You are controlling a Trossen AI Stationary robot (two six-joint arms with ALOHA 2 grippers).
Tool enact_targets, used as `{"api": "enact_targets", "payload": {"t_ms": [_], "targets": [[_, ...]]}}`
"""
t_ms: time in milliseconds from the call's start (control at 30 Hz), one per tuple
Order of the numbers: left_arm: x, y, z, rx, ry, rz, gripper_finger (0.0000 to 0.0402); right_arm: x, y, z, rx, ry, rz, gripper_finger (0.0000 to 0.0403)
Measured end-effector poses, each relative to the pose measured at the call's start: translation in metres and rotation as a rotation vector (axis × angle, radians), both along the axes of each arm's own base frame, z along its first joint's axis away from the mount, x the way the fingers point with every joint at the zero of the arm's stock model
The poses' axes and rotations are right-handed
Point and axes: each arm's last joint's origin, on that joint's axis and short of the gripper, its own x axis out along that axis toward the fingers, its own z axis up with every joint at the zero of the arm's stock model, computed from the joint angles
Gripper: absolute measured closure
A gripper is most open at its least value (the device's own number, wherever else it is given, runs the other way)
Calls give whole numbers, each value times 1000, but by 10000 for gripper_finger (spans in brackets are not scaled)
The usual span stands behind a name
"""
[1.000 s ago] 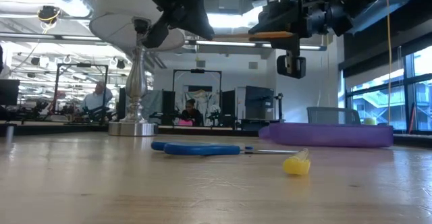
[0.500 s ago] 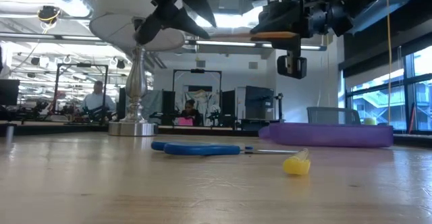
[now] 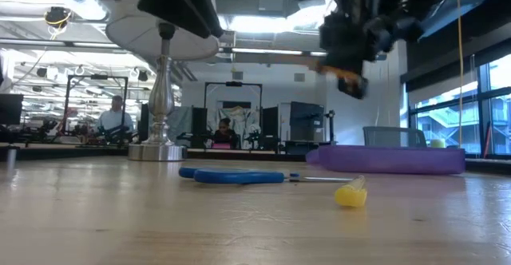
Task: Pick & place school supplies into a supply box
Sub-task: Put the pencil into the purple supply box
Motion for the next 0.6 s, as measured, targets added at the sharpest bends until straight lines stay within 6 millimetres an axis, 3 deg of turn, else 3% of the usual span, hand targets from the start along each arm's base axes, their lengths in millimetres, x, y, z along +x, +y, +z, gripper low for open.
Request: {"api": "enact_targets", "payload": {"t_ms": [300,600], "targets": [[3,5,-4,-179,21,112,286,-51,-4,-15,-461,536,-132,377],[5,3,-10,-387,63,273,288,-48,-8,-39,-575,716,11,377]]}}
